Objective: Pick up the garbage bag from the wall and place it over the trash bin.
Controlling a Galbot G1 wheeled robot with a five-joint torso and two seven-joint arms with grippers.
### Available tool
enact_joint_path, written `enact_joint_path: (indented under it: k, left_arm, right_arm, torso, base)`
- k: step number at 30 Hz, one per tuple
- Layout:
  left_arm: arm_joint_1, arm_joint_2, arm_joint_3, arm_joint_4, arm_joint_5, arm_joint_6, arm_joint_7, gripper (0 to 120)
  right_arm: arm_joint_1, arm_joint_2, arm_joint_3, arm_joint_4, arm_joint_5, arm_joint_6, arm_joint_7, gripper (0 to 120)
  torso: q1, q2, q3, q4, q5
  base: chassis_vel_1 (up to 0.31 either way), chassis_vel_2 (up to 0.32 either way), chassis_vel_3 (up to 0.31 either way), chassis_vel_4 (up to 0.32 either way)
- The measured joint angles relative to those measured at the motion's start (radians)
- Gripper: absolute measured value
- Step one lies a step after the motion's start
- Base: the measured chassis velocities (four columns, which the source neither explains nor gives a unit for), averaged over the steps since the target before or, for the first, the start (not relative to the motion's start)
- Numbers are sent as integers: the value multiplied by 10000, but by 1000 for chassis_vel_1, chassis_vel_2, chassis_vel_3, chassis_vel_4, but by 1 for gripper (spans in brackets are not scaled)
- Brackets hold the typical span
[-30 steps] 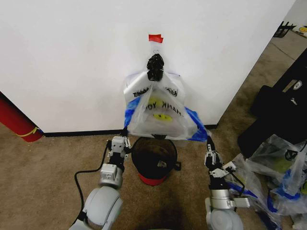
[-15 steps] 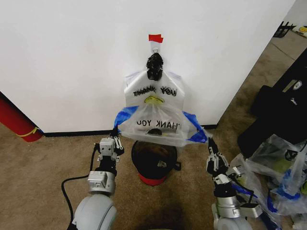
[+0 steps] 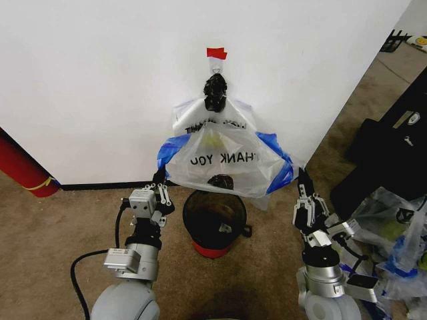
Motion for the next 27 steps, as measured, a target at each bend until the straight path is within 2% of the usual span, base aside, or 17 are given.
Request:
enact_joint_path:
  k: [8, 15, 27]
  left_arm:
    - [-20, -8, -204, 194, -286, 188, -98, 0]
    - [-5, -20, -325, 1077, -76, -89, -243, 0]
    - [-46, -3, -554, 1980, 179, -303, -457, 0]
  right_arm:
    - [215, 22, -114, -188, -81, -60, -29, 0]
    - [407, 64, -503, -1358, -779, 339, -148, 0]
    - [842, 172, -863, -2668, -1267, 611, -190, 0]
  torso:
    - [0, 0, 0, 0, -1]
    - [0, 0, 0, 0, 0]
    - [0, -1, 0, 0, 0]
  base:
    - [0, 0, 0, 0]
    - [0, 0, 0, 0]
    - [0, 0, 0, 0]
